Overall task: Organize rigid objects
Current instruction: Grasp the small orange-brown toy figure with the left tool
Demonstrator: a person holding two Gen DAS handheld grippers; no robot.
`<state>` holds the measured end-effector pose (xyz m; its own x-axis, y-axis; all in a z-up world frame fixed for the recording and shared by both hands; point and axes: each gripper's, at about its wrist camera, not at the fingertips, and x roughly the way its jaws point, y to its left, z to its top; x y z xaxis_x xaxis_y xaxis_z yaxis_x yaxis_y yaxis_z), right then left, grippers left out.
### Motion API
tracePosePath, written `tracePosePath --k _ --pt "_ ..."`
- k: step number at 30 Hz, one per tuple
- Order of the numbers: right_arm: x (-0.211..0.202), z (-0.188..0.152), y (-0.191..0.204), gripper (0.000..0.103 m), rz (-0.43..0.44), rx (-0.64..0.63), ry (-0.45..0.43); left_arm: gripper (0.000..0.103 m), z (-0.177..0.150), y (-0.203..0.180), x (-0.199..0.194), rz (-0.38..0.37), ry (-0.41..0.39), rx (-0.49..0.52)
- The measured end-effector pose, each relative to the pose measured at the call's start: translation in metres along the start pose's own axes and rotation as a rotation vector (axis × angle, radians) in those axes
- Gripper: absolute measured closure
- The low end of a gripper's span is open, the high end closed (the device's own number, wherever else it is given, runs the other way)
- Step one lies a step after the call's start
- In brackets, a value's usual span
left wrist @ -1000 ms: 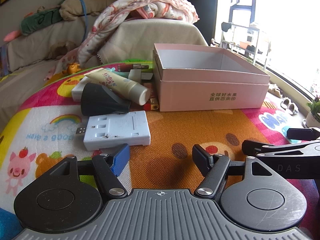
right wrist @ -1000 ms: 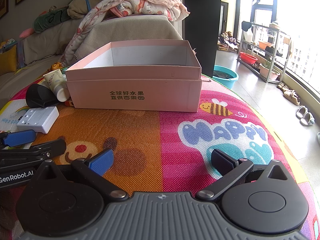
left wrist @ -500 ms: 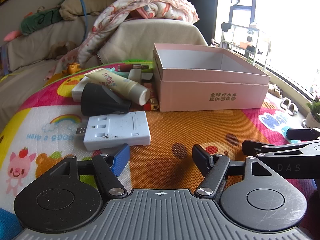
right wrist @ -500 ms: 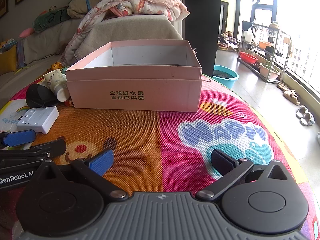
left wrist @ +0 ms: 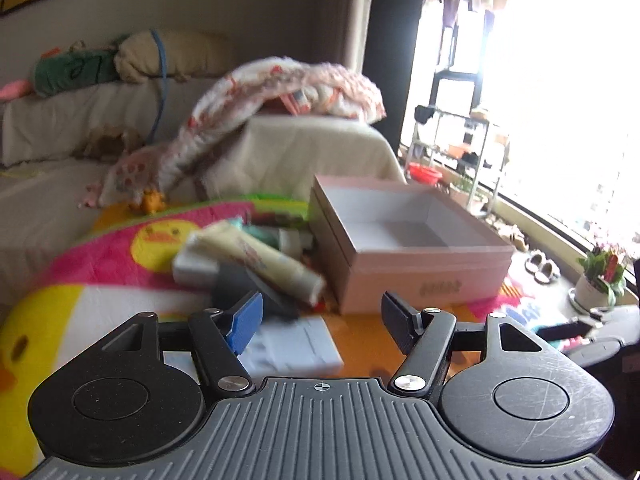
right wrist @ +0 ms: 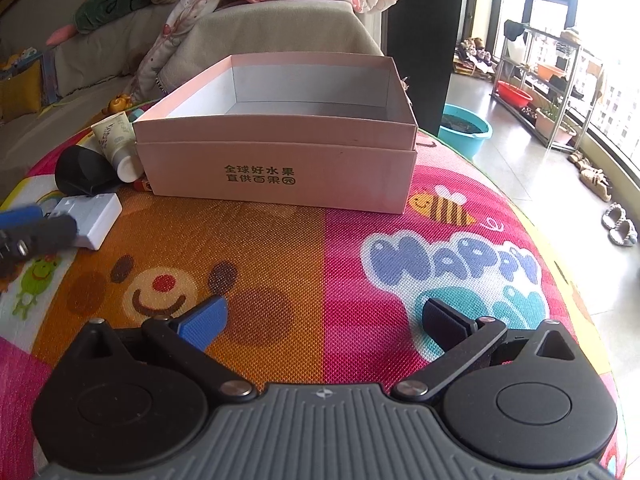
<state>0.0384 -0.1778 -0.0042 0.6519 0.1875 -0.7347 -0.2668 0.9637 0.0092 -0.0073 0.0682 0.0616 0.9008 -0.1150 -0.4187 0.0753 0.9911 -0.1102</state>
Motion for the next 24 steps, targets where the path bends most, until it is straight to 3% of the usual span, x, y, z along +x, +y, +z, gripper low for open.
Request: tracePosePath --k 2,3,6,8,10,14,18,19,22,24 --pt "-0.002 0.006 0.0 0.001 0.04 -0.039 0.018 0.032 0.027 0.028 0.006 0.006 -0.069 0.047" --pt "-0.006 0.008 0.002 0.008 0.053 -0.052 -0.003 0.032 0.041 0.045 0.013 0.016 -0.103 0.067" --pt "-0.026 0.017 0.009 0.011 0.005 -0.067 -0.167 0.032 0.074 0.093 0.053 0.092 -0.163 0.095" --pt "-0.037 0.024 0.012 0.01 -0.042 -0.039 -0.29 0.032 0.09 0.123 0.099 0.113 -0.079 0.083" --pt "-0.042 0.033 0.016 0.009 -0.058 -0.023 -0.344 0.032 0.098 0.148 0.145 0.165 0.006 0.072" --pt "-0.041 0.049 0.03 0.009 -0.017 -0.076 -0.324 0.032 0.1 0.187 0.215 0.212 0.158 0.009" --pt "-0.035 0.053 0.039 0.009 0.0 -0.139 -0.309 0.033 0.09 0.199 0.249 0.222 0.218 0.006" --pt "-0.035 0.052 0.043 0.009 -0.001 -0.151 -0.309 0.035 0.09 0.2 0.255 0.221 0.24 0.024" --pt "-0.035 0.05 0.047 0.009 -0.004 -0.172 -0.305 0.061 0.089 0.202 0.269 0.227 0.297 0.05" --pt "-0.033 0.05 0.047 0.009 -0.001 -0.173 -0.304 0.062 0.088 0.204 0.268 0.209 0.298 0.039"
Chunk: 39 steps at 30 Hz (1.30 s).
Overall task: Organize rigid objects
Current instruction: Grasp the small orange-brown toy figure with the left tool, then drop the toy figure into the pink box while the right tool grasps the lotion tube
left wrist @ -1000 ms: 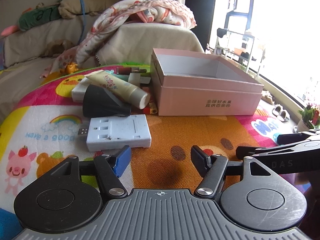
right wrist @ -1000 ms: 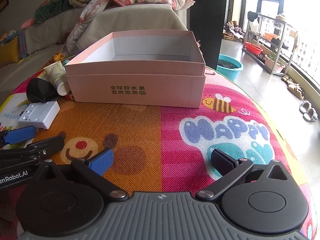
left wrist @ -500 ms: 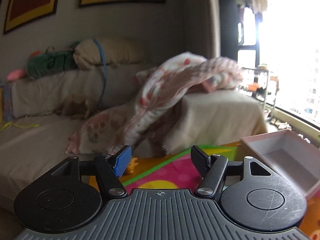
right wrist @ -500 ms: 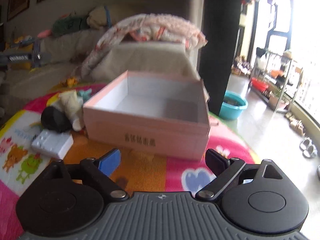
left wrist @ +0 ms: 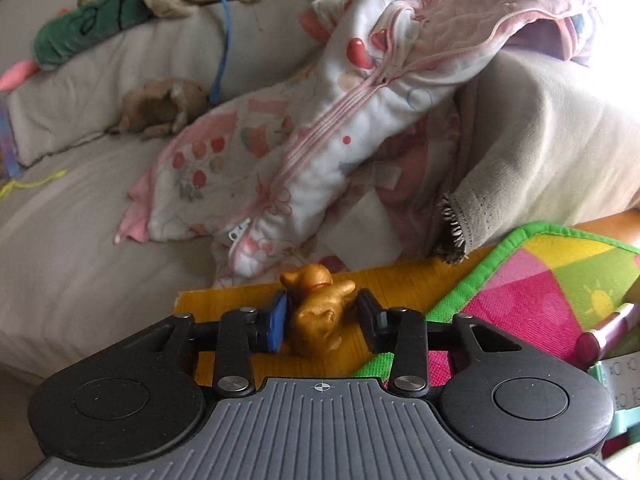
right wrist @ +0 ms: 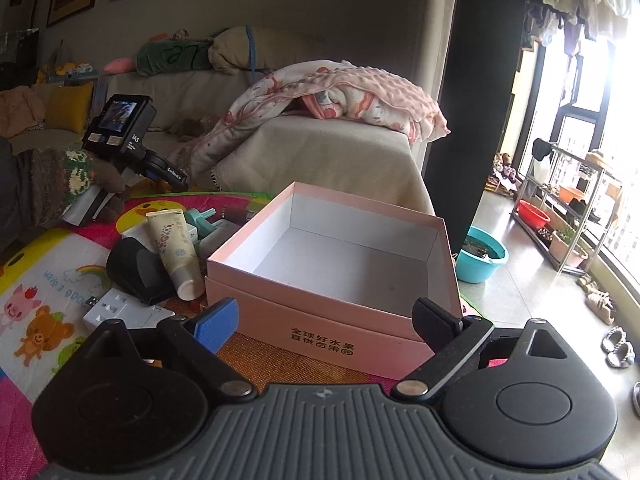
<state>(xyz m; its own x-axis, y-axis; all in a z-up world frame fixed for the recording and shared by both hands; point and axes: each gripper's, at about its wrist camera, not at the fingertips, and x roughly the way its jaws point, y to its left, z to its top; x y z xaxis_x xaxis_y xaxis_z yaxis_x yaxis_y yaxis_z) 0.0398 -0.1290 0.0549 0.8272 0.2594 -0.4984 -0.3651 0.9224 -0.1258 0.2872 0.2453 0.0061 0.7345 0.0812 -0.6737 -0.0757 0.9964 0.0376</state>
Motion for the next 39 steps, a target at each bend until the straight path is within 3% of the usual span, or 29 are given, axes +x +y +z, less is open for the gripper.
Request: tracePosePath --k 3,7,12,16,21,26,28,33,39 --pt "0.006 -0.001 0.002 0.009 0.006 0.001 0.011 0.062 -0.007 0.001 -0.012 -0.056 -0.007 -0.008" --pt "0.011 -0.004 0.008 0.009 0.051 0.017 0.028 0.064 -0.025 -0.003 -0.06 -0.116 -0.086 -0.005" --pt "0.027 -0.011 0.035 0.009 0.273 0.081 0.135 0.064 -0.06 -0.014 -0.148 -0.243 -0.179 0.001" --pt "0.043 -0.011 0.079 0.009 0.366 0.051 0.187 0.064 -0.103 -0.027 -0.205 -0.318 -0.157 0.007" --pt "0.069 -0.004 0.109 0.009 0.373 0.071 0.226 0.064 -0.163 -0.041 -0.251 -0.322 -0.138 -0.016" --pt "0.076 -0.001 0.118 0.009 0.321 0.036 0.199 0.064 -0.196 -0.041 -0.259 -0.332 -0.093 -0.135" --pt "0.07 -0.002 0.113 0.019 0.331 0.021 0.21 0.064 -0.202 -0.048 -0.263 -0.341 -0.083 -0.134" --pt "0.026 -0.019 0.083 0.022 0.342 -0.06 0.176 0.064 -0.202 -0.081 -0.276 -0.413 -0.068 -0.042" --pt "-0.04 -0.045 0.024 0.023 0.276 -0.084 0.123 0.064 -0.211 -0.146 -0.291 -0.567 -0.007 0.168"
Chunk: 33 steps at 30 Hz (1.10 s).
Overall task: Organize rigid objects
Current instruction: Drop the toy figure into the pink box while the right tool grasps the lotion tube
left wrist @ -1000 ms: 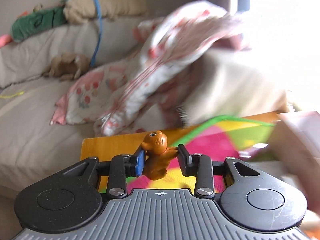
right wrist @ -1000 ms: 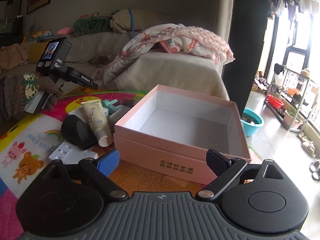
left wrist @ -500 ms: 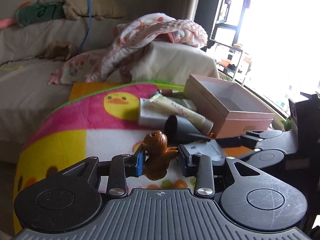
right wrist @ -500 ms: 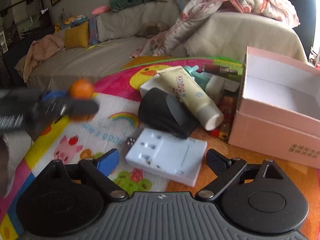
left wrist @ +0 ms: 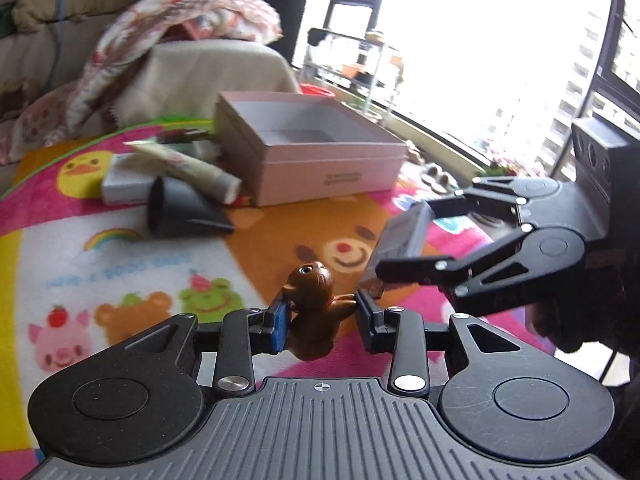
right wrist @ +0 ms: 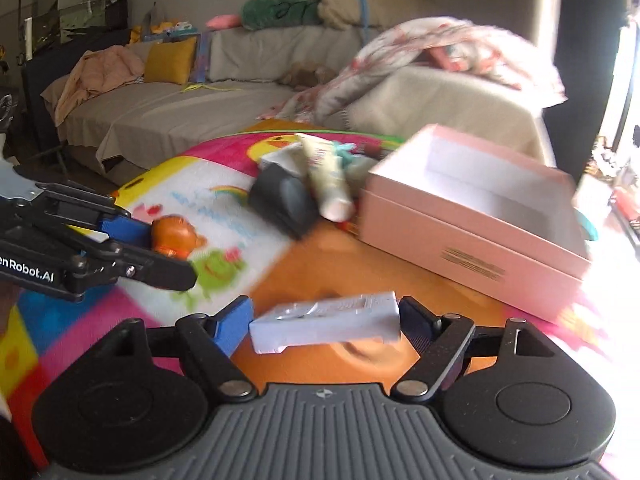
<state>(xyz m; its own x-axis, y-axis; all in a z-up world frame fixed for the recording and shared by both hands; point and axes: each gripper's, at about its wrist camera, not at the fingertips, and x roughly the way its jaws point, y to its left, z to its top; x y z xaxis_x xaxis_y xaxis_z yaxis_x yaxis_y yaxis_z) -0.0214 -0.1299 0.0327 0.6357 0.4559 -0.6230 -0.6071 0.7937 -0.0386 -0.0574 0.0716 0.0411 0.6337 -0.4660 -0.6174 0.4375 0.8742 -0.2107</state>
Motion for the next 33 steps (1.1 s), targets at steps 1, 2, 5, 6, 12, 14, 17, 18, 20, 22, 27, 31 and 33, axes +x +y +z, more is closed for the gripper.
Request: tracePosePath --k 1,2,5,6,12,14,17,18,20,22,27,31,33 --pt "-0.012 -0.006 -0.009 0.023 -0.024 0.008 -0.007 0.064 0.001 -0.009 0.003 -0.018 0.01 0.022" --pt "-0.021 -0.011 -0.016 0.023 -0.047 0.02 -0.014 0.064 0.002 -0.016 0.007 -0.033 0.017 0.037" --pt "-0.044 -0.021 -0.039 0.024 -0.103 0.078 -0.046 0.064 0.008 -0.031 0.019 -0.048 0.027 0.058" --pt "-0.049 -0.023 -0.046 0.024 -0.115 0.101 -0.06 0.064 0.01 -0.033 0.023 -0.047 0.03 0.057" --pt "-0.067 -0.016 -0.076 0.024 -0.15 0.207 -0.182 0.064 0.045 -0.039 0.036 -0.029 -0.049 0.042" --pt "-0.068 -0.003 -0.083 0.024 -0.167 0.22 -0.236 0.064 0.072 -0.033 0.035 0.009 -0.116 0.063" --pt "-0.066 0.034 -0.098 0.024 -0.203 0.236 -0.366 0.064 0.129 -0.02 0.031 0.048 -0.259 0.055" --pt "-0.065 0.046 -0.103 0.023 -0.219 0.246 -0.419 0.064 0.149 -0.014 0.03 0.048 -0.312 0.04" --pt "-0.057 0.065 -0.113 0.023 -0.263 0.263 -0.531 0.063 0.188 -0.005 0.039 0.057 -0.36 0.032" --pt "-0.045 0.074 -0.119 0.015 -0.306 0.283 -0.499 0.063 0.215 -0.001 0.065 0.087 -0.264 0.064" --pt "-0.027 0.029 -0.111 0.015 -0.178 0.346 -0.352 0.063 0.184 0.018 0.099 0.123 -0.207 0.018" --pt "-0.016 -0.016 -0.096 0.015 -0.176 0.388 -0.263 0.063 0.132 0.044 0.089 0.17 -0.233 -0.059" --pt "-0.009 -0.028 -0.095 0.015 -0.148 0.425 -0.217 0.063 0.11 0.057 0.078 0.213 -0.233 -0.099"
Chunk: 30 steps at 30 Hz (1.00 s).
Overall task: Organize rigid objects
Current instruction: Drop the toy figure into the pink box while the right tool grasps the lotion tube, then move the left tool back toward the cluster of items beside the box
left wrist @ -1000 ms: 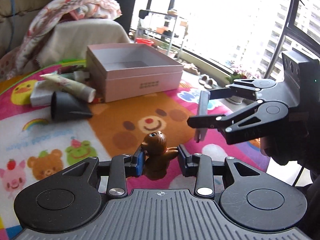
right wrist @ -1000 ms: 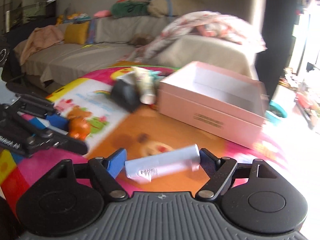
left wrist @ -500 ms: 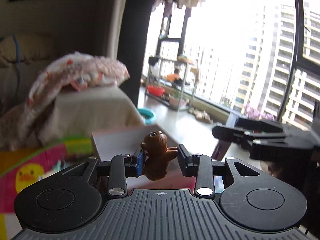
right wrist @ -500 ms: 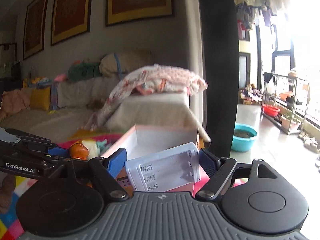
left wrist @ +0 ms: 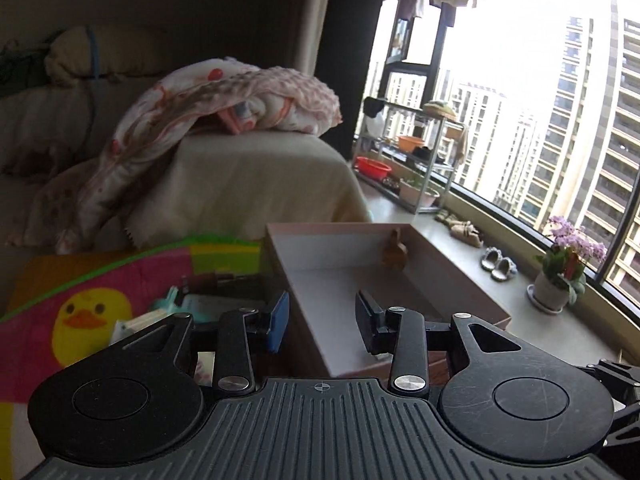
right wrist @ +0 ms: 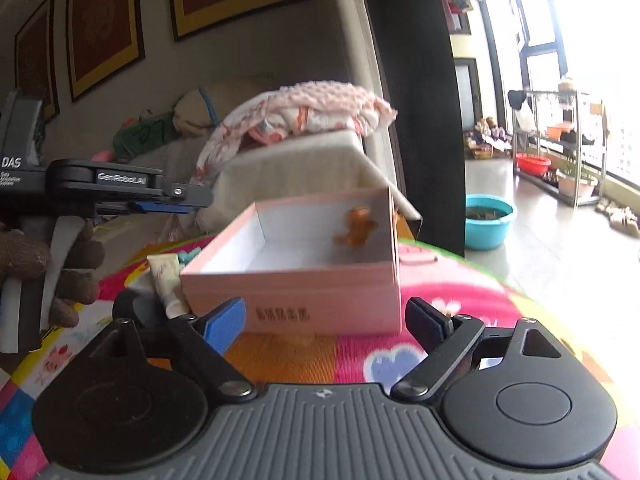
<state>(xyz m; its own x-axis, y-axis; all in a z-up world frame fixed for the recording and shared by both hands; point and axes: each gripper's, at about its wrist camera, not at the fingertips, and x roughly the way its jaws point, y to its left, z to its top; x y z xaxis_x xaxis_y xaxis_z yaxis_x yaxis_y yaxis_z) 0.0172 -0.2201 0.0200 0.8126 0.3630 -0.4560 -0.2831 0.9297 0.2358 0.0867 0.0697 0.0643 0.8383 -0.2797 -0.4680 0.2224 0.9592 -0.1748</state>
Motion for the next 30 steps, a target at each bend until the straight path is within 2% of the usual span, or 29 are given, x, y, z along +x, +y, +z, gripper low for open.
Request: tracePosePath --k 3,7,11,18,22,26,30 --pt "0.004 -0.011 0.001 0.015 0.01 0.026 0.025 0.063 -0.013 0.029 -0.014 0.055 0.0 -0.062" --pt "0.007 -0.014 0.005 0.015 0.014 0.0 0.036 0.063 -0.022 0.068 -0.026 0.115 0.028 -0.18" --pt "0.008 -0.013 0.004 0.015 0.006 0.013 0.043 0.063 -0.026 0.078 -0.026 0.139 0.038 -0.223" --pt "0.01 -0.015 0.002 0.015 -0.004 0.027 0.063 0.063 -0.023 0.078 -0.005 0.112 0.053 -0.273" --pt "0.013 -0.014 0.001 0.015 -0.006 0.038 0.073 0.063 -0.016 0.081 0.003 0.087 0.067 -0.354" --pt "0.016 -0.014 -0.001 0.015 -0.008 0.051 0.083 0.063 -0.011 0.073 0.026 0.122 0.142 -0.33" --pt "0.017 -0.014 -0.003 0.015 -0.013 0.068 0.083 0.065 -0.008 0.065 0.036 0.152 0.145 -0.258"
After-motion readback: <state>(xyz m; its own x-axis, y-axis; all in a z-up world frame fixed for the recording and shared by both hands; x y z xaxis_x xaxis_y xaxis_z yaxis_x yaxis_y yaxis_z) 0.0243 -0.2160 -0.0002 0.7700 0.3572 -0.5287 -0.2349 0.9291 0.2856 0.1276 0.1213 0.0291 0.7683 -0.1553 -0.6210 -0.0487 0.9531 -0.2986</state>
